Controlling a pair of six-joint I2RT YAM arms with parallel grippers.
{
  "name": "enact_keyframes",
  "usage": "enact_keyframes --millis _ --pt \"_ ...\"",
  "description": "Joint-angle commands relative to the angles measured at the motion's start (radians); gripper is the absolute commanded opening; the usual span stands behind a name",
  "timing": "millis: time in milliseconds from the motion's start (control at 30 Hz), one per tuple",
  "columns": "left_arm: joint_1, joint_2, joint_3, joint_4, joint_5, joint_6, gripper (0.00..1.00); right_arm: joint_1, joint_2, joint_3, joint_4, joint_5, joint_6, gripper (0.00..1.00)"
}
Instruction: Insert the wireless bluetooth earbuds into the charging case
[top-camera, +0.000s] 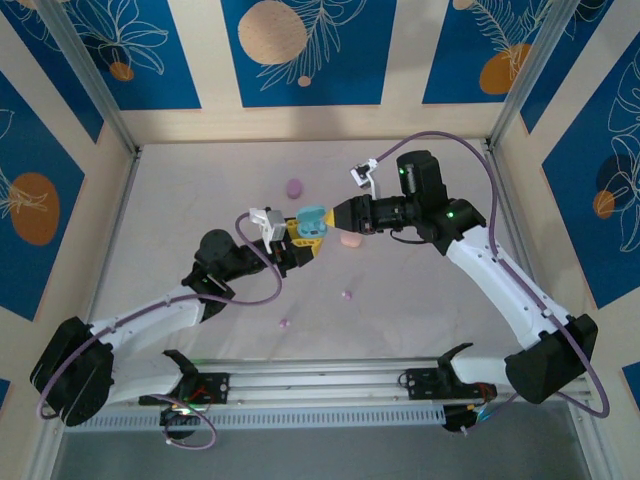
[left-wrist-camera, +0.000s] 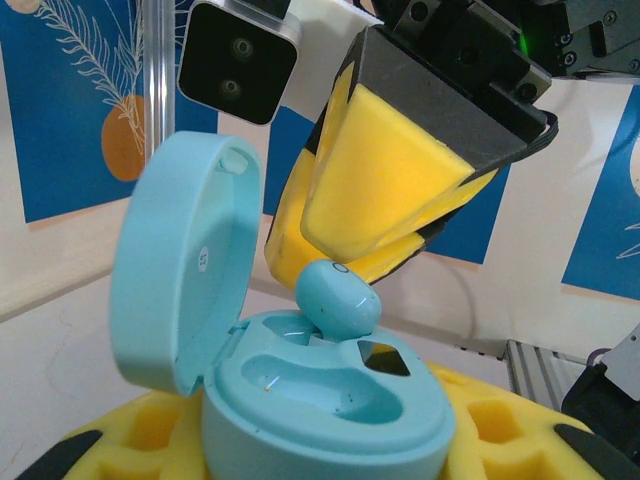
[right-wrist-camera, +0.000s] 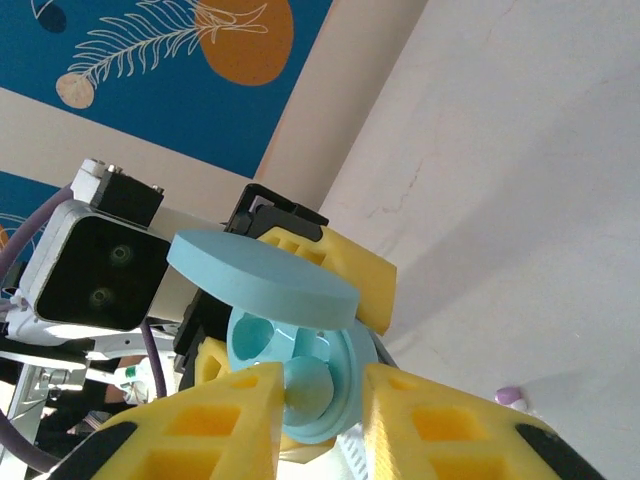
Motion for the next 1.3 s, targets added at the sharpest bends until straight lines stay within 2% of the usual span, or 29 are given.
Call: enact_keyframes --millis 0,533,733,967,1067,1167,1267 --pt "0.001 -0.025 0.012 0.017 0.014 0.015 0.24 0.005 -0.015 0.032 -0.028 -0.023 -0.016 0.26" --pt "-0.001 -0.024 0.017 0.010 0.024 0.016 0.24 0.043 0.040 0.077 -0.015 -0.030 0.000 0.24" --pt "-0.001 -0.033 0.008 0.006 0.009 0.022 0.23 0.033 0.013 0.078 -0.016 -0.011 -0.015 0.30" --pt "-0.001 -0.061 -0.014 -0.001 -0.028 0.048 0.23 -0.038 -0.084 -0.006 0.059 0.040 0.028 0.31" --pt "0.000 -0.088 -0.030 -0.013 -0.057 0.061 0.23 -0.082 -0.092 -0.050 0.054 0.125 0.070 0.33" --pt "-0.001 -0.128 -0.050 -0.029 -0.083 0.079 0.23 -0.133 -0.054 -0.099 0.025 0.206 0.117 0.35" --pt "-0.001 -0.177 -0.054 -0.089 -0.092 0.100 0.23 -0.162 0.065 -0.098 -0.035 0.198 0.120 0.36"
